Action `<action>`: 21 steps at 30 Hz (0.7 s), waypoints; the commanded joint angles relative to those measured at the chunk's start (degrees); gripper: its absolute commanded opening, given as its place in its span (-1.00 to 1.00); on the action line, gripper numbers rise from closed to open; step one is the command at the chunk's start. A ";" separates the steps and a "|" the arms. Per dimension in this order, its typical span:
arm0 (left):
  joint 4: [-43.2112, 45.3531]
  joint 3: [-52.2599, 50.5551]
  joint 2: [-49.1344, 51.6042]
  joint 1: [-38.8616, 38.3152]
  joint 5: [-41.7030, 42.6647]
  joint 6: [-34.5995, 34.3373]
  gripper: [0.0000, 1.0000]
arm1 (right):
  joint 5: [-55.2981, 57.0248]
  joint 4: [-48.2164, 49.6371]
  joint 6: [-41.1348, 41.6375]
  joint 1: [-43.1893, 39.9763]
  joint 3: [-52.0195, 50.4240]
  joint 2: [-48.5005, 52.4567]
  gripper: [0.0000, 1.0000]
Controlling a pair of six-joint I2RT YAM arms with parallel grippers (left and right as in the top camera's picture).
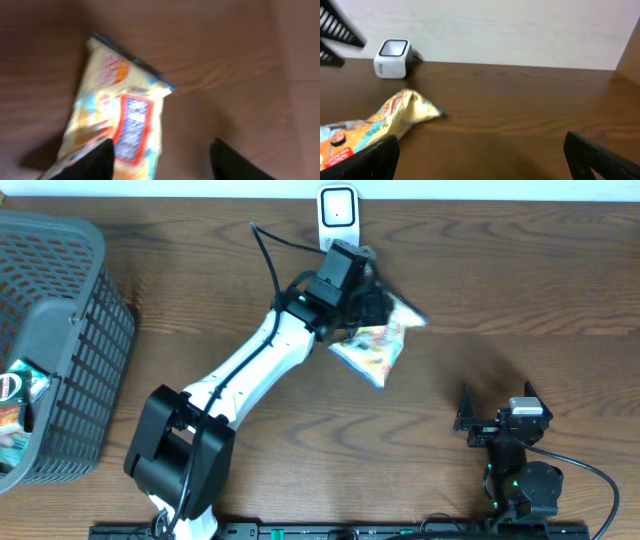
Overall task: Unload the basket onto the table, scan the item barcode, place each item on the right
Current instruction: 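Lift the yellow snack bag and hold it up to the white scanner, then release the yellow snack bag onto the table beside the scanner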
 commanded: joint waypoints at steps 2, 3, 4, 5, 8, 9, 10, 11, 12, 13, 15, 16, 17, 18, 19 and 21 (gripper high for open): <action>5.79 0.68 -3.45 -0.15 8.98 -1.05 0.28 | 0.17 -0.26 -0.50 0.63 -0.07 -0.22 0.98; 7.21 0.68 -4.52 0.42 10.54 -1.05 0.29 | 0.17 -0.26 -0.50 0.63 -0.07 -0.22 0.98; 8.26 0.68 -5.81 1.22 11.34 -1.05 0.29 | 0.17 -0.26 -0.50 0.63 -0.07 -0.22 0.98; 8.70 0.68 -7.32 2.14 11.45 -1.01 0.28 | 0.17 -0.26 -0.50 0.63 -0.07 -0.22 0.98; 8.72 0.68 -12.66 6.32 11.45 1.01 0.29 | 0.20 -0.26 -0.50 0.63 -0.07 -0.22 0.98; 8.55 0.68 -15.13 8.55 11.45 2.89 0.28 | 0.20 -0.26 -0.50 0.63 -0.07 -0.22 0.99; 8.37 0.68 -16.94 10.38 11.43 4.31 0.28 | 0.17 -0.26 -0.50 0.63 -0.07 -0.22 0.99; 8.33 0.68 -19.21 12.83 11.43 5.95 0.29 | 0.20 -0.26 -0.50 0.63 -0.07 -0.22 0.99; 8.35 0.68 -21.44 15.56 11.43 7.74 0.29 | 0.17 -0.26 -0.50 0.63 -0.07 -0.22 0.99; 8.33 0.68 -24.15 19.34 11.17 10.03 0.29 | 0.20 -0.26 -0.50 0.63 -0.07 -0.22 0.98; 8.00 0.68 -28.17 26.21 9.35 13.70 0.29 | 0.20 -0.26 -0.50 0.63 -0.07 -0.22 0.98; 7.43 0.68 -30.16 30.29 7.10 14.64 0.28 | 0.20 -0.26 -0.50 0.63 -0.07 -0.22 0.99; 6.56 0.68 -32.02 34.71 4.09 14.69 0.29 | 0.20 -0.26 -0.50 0.63 -0.07 -0.22 0.99; 5.29 0.68 -33.62 39.23 1.05 14.69 0.29 | 0.20 -0.26 -0.50 0.63 -0.07 -0.22 0.99; 3.67 0.68 -34.99 43.82 -1.81 14.71 0.34 | 0.20 -0.26 -0.50 0.63 -0.07 -0.22 0.98; -1.05 0.68 -36.76 53.37 -7.23 16.50 0.45 | 0.20 -0.26 -0.50 0.63 -0.07 -0.22 0.98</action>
